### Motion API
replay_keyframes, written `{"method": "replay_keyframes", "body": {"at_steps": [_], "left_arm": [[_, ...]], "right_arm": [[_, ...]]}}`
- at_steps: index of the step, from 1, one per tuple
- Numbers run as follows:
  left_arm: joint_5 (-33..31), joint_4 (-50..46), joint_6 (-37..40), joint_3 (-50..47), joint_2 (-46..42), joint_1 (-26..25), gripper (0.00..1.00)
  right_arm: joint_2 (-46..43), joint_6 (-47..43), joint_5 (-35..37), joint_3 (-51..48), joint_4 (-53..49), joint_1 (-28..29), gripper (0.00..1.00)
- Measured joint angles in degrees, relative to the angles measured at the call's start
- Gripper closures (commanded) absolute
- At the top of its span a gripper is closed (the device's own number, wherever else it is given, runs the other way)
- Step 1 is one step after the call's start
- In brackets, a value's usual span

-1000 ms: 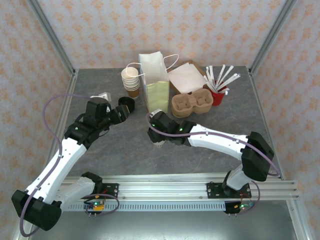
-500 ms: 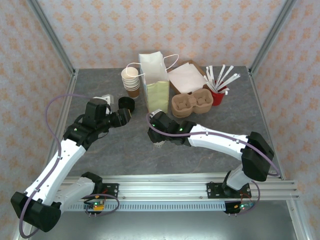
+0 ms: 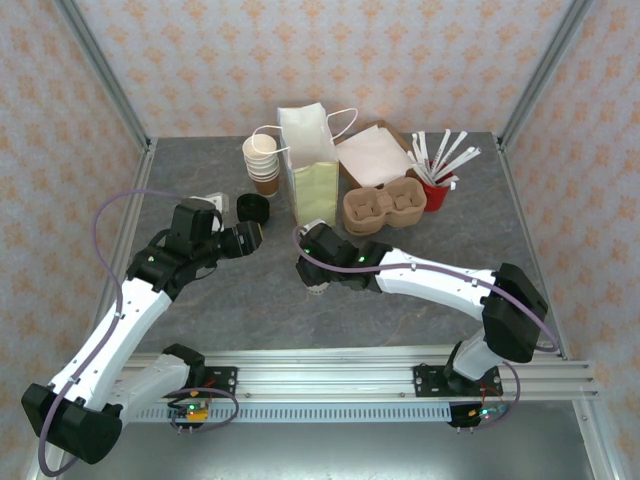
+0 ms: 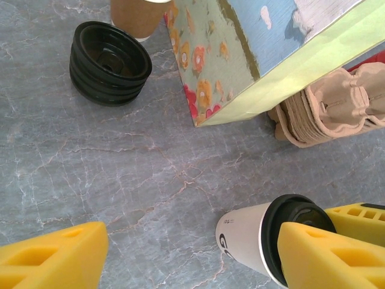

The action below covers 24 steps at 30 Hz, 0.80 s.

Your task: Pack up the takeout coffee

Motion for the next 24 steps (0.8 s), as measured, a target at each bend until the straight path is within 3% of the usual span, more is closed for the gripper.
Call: {"method": "replay_keyframes", "body": {"at_steps": [24], "left_arm": [[1.2,-0.2,1.0,0.0,0.0,0.0,0.23]], "right_arm": [[2.1,1.1,-0.4,2.4,-1.0,0.0,0.33]]}}
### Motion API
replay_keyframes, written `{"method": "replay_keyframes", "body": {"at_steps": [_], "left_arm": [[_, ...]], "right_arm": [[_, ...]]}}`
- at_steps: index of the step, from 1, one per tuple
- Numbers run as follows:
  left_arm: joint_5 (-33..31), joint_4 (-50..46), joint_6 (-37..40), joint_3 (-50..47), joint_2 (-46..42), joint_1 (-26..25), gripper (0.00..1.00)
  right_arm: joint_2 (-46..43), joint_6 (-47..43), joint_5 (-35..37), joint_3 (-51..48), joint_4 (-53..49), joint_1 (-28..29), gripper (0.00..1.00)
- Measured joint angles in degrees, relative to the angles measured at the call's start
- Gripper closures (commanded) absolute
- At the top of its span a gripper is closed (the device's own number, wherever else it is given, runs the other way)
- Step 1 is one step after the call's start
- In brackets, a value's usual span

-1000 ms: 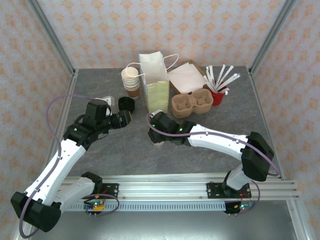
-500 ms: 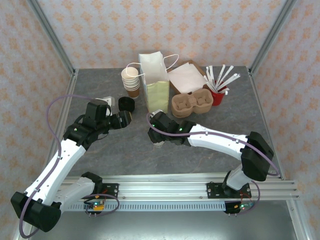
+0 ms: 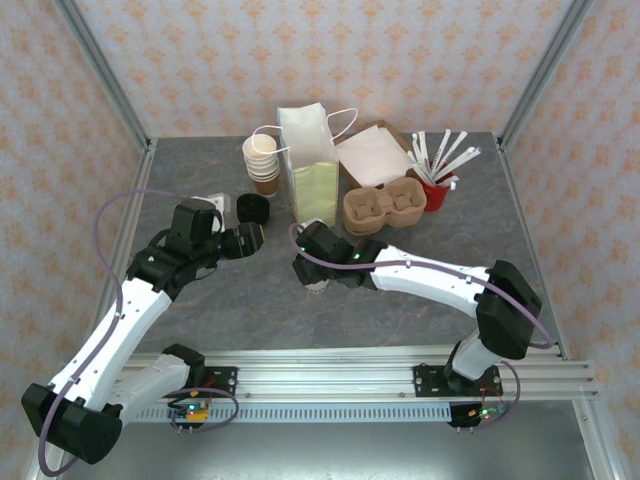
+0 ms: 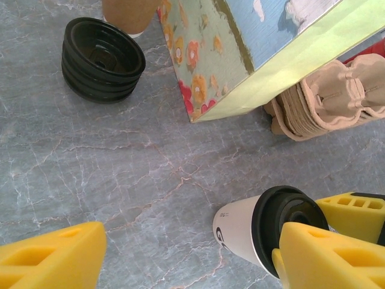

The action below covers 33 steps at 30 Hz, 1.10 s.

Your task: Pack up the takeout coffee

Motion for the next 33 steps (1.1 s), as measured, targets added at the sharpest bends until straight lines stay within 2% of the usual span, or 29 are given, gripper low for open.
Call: {"method": "replay_keyframes", "body": {"at_steps": [33], "left_arm": [[-0.7,-1.0,1.1,-2.9,0.1,0.0,0.22]], "right_arm": [[0.8,2.6,1.5,0.0,-0.9,0.2,0.38]]}}
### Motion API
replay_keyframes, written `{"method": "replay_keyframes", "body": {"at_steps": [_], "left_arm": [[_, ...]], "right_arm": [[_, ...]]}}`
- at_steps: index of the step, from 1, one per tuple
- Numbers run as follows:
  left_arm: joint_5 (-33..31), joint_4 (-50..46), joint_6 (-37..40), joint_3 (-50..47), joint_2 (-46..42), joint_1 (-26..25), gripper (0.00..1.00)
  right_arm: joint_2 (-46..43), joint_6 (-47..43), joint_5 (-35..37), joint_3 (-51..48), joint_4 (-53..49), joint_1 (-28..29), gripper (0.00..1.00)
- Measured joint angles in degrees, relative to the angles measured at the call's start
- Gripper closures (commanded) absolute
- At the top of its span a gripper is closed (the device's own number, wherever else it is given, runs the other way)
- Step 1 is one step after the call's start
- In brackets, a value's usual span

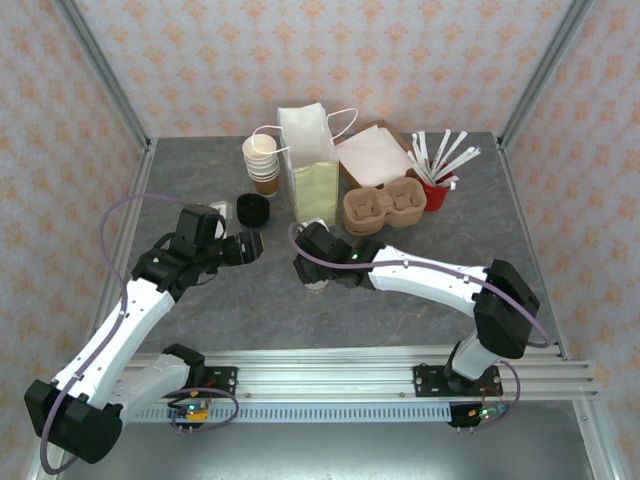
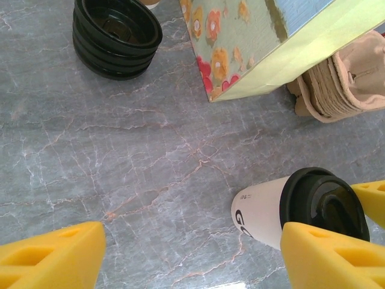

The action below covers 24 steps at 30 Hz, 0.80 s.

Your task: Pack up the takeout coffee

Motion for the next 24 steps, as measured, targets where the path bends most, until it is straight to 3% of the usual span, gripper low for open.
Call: {"method": "replay_keyframes", "body": {"at_steps": [24], "left_arm": [[-0.8,-0.3,0.0,0.0,0.0,0.0,0.22]], "right_arm": [[-0.8,1.0,1.7,-3.3,3.4,0.5,0.41]]}}
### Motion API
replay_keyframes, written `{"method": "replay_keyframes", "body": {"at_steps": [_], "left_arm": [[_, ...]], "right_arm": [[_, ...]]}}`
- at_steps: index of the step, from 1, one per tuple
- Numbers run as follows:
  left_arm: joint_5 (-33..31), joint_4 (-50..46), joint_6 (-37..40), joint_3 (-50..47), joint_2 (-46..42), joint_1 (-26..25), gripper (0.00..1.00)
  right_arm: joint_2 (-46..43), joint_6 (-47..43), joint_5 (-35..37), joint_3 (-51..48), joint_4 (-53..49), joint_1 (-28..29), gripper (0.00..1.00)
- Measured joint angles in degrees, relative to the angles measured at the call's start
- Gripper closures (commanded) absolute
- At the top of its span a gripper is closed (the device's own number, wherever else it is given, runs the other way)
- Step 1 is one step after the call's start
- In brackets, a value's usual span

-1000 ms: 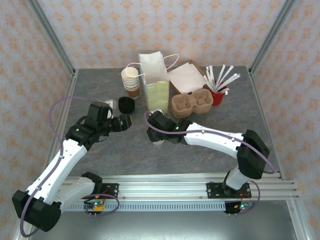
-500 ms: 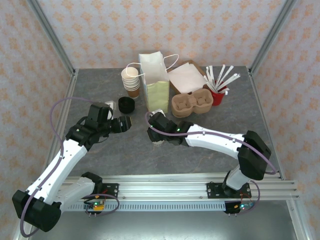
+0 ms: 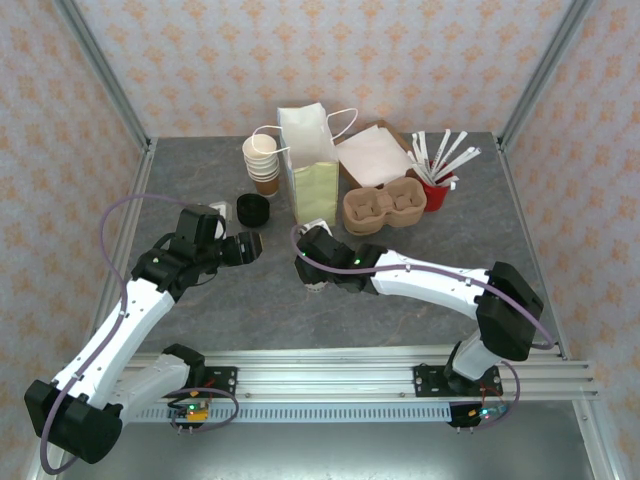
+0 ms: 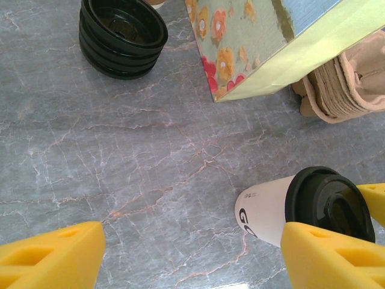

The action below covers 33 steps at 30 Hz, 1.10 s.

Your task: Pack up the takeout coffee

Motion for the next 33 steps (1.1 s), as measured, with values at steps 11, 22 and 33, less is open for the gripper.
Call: {"method": "replay_keyframes", "body": {"at_steps": [11,22,33], "left_arm": [[0.2,0.0,0.0,0.0,1.2,0.0,0.21],[0.2,-0.2,0.3,0.3,1.4,0.0,0.21],[0.2,-0.2,0.4,0.3,1.4,0.0,0.21]], "right_arm": [[0.9,2.2,0.7,0.3,-0.9,0.2,0.42],[2.3,3.1,1.5,2.4,-3.6,0.4,0.43],[3.2,3.2,2.2,3.1,-4.3,0.6,0.44]]}}
